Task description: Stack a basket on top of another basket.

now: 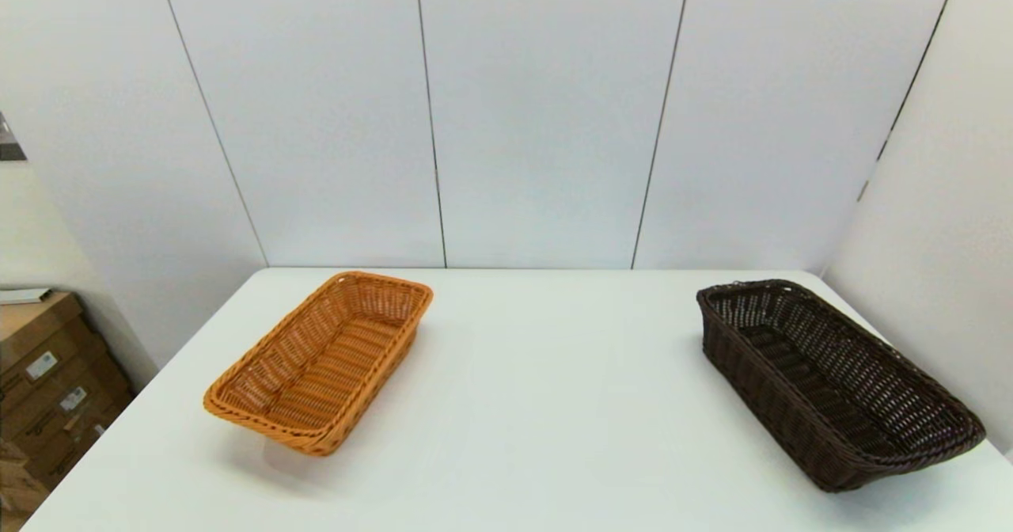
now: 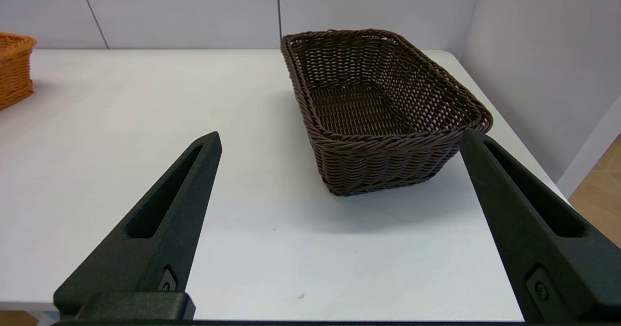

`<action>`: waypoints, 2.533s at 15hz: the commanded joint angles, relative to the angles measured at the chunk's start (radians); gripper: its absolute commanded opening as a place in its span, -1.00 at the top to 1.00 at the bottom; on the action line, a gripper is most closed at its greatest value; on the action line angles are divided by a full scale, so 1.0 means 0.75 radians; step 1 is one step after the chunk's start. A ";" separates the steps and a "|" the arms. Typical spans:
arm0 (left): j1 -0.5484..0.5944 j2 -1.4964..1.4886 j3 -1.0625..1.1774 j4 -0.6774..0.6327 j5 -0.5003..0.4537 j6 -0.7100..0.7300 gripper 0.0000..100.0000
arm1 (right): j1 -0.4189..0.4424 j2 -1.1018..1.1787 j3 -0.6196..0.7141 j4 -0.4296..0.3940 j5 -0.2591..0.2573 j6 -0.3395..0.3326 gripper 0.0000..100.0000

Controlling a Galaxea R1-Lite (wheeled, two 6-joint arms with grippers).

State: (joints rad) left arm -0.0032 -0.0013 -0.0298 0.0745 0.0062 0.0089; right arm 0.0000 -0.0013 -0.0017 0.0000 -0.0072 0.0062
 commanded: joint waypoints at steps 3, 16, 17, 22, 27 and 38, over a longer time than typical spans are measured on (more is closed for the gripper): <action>-0.002 0.077 -0.308 0.400 -0.010 0.011 -1.00 | -0.002 0.002 0.000 0.000 0.001 0.000 -1.00; 0.000 1.918 -1.353 0.974 -0.031 -0.773 -1.00 | 0.000 0.000 0.000 0.000 -0.001 0.000 -1.00; -0.004 2.025 -1.367 0.974 -0.031 -0.881 -1.00 | 0.000 0.000 0.000 0.000 -0.001 0.000 -1.00; -0.104 2.354 -1.402 0.952 -0.039 -1.274 -1.00 | 0.000 0.000 0.000 0.000 0.001 0.000 -1.00; -0.106 2.505 -1.435 0.848 -0.088 -1.348 -1.00 | 0.000 0.002 0.000 0.000 -0.001 0.000 -1.00; -0.076 2.648 -1.435 0.686 -0.098 -1.390 -1.00 | 0.000 0.002 0.000 0.000 -0.001 0.000 -1.00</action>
State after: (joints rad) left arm -0.0726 1.9547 -1.1064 0.5998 -0.0721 -1.0262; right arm 0.0000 -0.0013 -0.0017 0.0000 -0.0077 0.0057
